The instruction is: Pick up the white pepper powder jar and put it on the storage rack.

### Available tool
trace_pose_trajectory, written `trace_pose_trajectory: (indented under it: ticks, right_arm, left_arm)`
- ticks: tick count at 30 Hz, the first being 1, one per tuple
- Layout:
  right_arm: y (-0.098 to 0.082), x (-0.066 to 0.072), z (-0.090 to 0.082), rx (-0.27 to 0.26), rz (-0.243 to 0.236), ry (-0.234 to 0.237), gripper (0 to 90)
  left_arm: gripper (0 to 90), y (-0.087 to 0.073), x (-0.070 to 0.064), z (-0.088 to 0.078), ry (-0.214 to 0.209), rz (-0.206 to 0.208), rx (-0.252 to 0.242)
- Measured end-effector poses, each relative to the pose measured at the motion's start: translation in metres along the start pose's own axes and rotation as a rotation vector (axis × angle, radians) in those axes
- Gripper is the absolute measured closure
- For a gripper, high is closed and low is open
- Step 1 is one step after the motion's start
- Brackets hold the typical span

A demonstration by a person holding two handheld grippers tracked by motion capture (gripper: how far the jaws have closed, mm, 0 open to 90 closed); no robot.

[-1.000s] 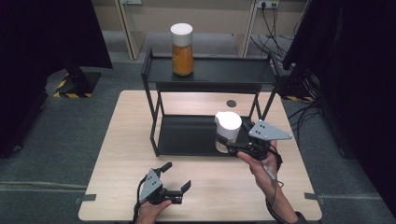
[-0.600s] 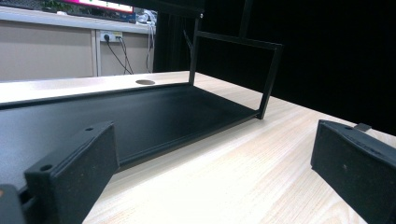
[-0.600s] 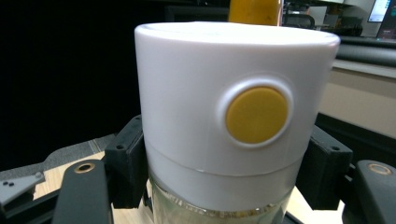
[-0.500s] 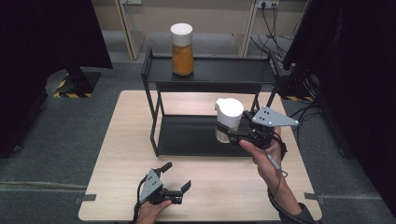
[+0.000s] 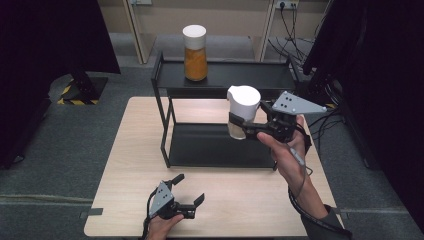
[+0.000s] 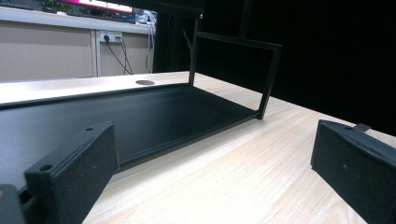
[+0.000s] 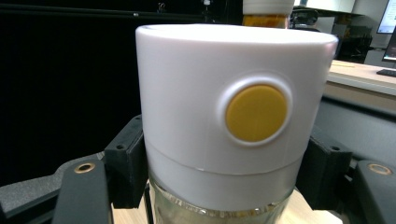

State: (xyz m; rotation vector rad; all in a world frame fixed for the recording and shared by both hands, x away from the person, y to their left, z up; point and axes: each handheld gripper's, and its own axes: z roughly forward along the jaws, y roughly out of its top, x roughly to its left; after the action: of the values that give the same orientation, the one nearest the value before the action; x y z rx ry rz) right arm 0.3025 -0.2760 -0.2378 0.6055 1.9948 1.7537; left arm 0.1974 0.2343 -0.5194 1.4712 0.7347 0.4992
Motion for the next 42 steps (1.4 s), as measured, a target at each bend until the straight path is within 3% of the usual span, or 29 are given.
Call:
trace_pose_trajectory:
  ticks: [10,22,31,42]
  right_arm:
    - [0.033,-0.006,0.015,0.005,0.003,-0.015,30.6]
    - [0.067,-0.011,0.041,0.014,0.005,-0.071,30.6]
    - [0.077,-0.022,0.061,0.033,0.019,-0.136,30.6]
    - [0.073,-0.033,0.086,0.025,0.049,-0.218,30.6]
  left_arm:
    - [0.1,0.0,0.0,0.001,-0.003,-0.002,0.005]
    - [0.1,0.0,0.0,0.001,-0.003,0.0,0.005]
    - [0.1,-0.001,0.001,0.001,-0.002,0.001,0.007]
    - [0.1,-0.001,0.001,0.001,-0.006,0.002,0.007]
